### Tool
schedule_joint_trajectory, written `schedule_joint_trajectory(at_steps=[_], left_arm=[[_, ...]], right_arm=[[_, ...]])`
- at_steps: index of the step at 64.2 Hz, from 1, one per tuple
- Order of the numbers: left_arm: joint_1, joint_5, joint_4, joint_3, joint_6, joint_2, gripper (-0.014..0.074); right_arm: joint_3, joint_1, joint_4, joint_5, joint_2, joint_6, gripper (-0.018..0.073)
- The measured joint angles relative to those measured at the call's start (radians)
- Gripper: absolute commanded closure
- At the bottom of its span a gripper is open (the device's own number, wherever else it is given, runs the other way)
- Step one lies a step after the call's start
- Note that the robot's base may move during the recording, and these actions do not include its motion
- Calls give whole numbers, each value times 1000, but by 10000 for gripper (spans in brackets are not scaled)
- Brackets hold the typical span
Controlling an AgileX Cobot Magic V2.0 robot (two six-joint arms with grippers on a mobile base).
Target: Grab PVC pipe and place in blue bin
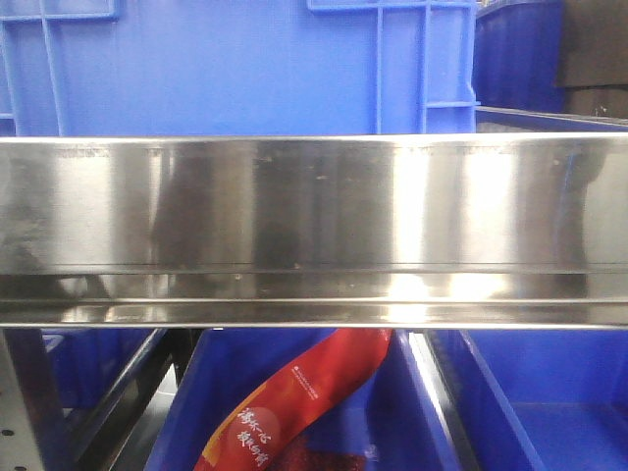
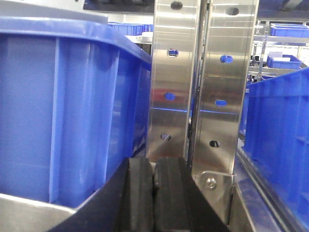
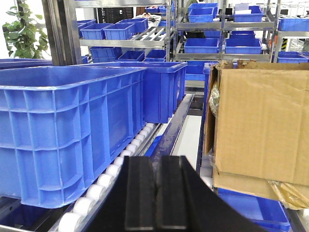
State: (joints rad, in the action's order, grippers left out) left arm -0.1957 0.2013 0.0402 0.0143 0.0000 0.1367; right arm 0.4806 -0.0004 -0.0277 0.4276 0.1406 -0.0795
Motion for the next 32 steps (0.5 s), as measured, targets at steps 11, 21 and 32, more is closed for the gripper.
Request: schedule_joint_trajectory(at_steps=[11,21,32], left_arm=[[-1,1,0,-14,0,0,707],[13,-1,-14,-15,0,0,707],[69,-3,-21,-15,0,0,707]], right_arm=[[0,0,0,0,0,0,727],[0,0,0,0,0,0,727],[0,0,0,0,0,0,727]])
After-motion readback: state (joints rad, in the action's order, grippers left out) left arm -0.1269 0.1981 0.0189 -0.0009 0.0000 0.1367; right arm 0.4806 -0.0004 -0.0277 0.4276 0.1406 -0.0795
